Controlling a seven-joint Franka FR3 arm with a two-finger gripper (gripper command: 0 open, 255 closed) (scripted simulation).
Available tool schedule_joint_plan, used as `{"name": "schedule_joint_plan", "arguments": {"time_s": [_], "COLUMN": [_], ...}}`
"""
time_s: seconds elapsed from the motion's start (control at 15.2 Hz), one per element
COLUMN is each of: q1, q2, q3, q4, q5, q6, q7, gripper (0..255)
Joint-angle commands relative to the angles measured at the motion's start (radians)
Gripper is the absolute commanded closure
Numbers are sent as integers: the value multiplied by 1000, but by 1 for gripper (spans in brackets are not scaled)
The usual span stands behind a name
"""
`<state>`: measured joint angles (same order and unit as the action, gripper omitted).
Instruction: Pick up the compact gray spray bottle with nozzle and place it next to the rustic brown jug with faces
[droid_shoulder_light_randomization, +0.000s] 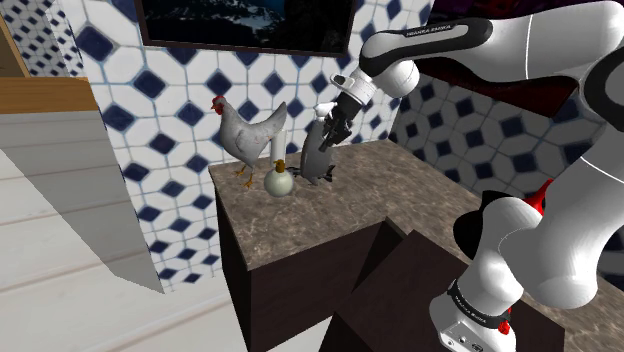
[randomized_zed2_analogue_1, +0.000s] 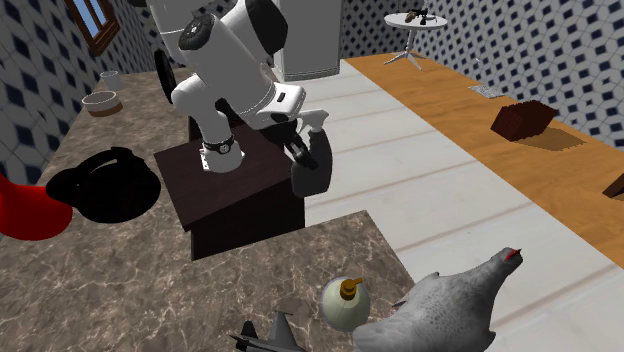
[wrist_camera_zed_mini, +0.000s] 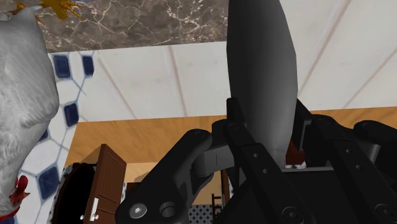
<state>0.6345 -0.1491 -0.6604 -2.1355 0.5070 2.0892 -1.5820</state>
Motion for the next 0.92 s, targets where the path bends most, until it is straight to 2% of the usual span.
{"name": "schedule_joint_plan", "arguments": {"time_s": [0.0, 0.66, 0.86], "q1": [-2, -7, -43], "q2": [-13, -44, -157], "q3": [4, 16, 24], "q4": [15, 114, 22], "q5": [-15, -61, -130], "q6": [-20, -124, -126], "q7": [20, 97, 104], "gripper": [255, 255, 255]}}
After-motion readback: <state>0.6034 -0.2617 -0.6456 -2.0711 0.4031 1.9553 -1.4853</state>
